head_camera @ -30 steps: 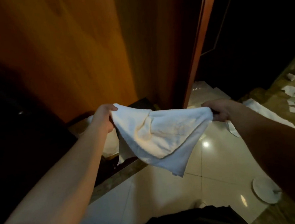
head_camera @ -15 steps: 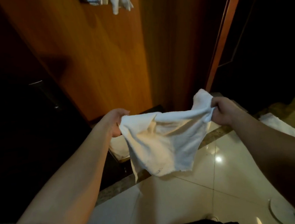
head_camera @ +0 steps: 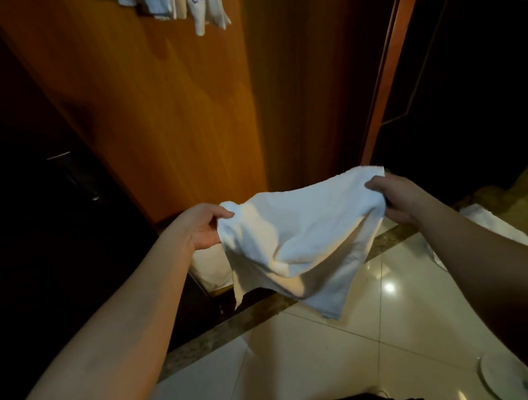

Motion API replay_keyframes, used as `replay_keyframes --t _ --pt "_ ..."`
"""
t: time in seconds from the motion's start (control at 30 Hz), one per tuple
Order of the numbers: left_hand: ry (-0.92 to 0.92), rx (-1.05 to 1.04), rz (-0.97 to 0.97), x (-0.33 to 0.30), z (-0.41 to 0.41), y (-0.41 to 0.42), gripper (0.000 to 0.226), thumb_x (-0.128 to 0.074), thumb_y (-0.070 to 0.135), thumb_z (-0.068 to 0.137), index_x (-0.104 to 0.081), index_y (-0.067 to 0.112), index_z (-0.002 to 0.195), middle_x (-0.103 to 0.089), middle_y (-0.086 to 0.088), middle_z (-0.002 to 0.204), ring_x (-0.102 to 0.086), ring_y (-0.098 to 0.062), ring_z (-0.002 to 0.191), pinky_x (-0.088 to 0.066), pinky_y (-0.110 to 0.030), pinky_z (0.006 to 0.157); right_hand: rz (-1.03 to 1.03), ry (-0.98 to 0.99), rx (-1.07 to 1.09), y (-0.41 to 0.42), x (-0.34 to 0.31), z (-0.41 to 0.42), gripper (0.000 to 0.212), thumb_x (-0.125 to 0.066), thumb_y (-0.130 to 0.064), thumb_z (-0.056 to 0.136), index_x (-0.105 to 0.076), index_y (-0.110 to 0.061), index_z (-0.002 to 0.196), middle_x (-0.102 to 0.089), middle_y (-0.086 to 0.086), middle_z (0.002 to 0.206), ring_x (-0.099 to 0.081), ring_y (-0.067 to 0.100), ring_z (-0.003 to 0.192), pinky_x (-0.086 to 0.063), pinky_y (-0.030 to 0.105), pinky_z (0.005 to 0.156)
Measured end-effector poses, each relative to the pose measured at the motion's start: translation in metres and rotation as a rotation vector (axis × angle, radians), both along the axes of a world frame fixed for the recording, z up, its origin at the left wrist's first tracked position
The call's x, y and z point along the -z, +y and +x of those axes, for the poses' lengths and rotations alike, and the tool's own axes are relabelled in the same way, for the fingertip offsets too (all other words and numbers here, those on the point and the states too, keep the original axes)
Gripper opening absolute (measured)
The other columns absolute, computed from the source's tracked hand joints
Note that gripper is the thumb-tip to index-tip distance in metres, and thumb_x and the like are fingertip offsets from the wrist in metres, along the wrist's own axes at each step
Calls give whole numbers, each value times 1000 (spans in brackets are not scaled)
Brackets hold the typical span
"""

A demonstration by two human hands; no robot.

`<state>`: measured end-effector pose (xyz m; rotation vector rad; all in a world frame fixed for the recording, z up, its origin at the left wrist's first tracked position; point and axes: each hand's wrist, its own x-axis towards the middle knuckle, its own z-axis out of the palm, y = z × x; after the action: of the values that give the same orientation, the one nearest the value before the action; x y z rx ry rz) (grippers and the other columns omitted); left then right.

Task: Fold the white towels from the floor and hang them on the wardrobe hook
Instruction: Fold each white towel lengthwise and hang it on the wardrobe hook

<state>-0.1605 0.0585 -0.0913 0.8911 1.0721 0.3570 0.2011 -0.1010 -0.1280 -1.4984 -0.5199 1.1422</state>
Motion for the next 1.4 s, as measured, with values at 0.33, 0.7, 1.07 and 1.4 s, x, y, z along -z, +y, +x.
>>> replay_keyframes --t 0.33,0.7,1.07,1.4 --pt "-27 -18 -64 11 8 -17 20 -66 0 85 -53 3 99 -61 -17 96 -64 -32 83 -55 -42 70 43 -114 -3 -14 -4 -28 40 -68 -27 96 -60 -20 135 -71 3 122 -68 21 111 -57 33 87" --pt "82 -148 19 42 -18 -28 47 -59 -10 86 -57 12 127 -70 -21 116 -64 -41 112 -47 -54 105 -17 -169 104 -47 18 -40 18 -58 -38 102 -61 -36 119 -66 -7 119 -65 13 103 -55 28 72" --pt "118 -231 285 43 -42 -31 37 -64 43 97 -68 19 126 -74 -6 114 -69 -26 105 -55 -43 90 -82 -353 167 -64 22 -28 47 -63 -63 87 -66 -29 118 -71 2 115 -66 26 109 -53 51 98" --pt "27 -299 511 17 -63 -18 10 -71 38 88 -79 42 92 -78 9 102 -75 -10 88 -52 -36 78 -61 -486 290 -56 -20 -32 31 -51 -64 91 -70 -41 93 -75 -5 100 -71 16 95 -55 38 80"
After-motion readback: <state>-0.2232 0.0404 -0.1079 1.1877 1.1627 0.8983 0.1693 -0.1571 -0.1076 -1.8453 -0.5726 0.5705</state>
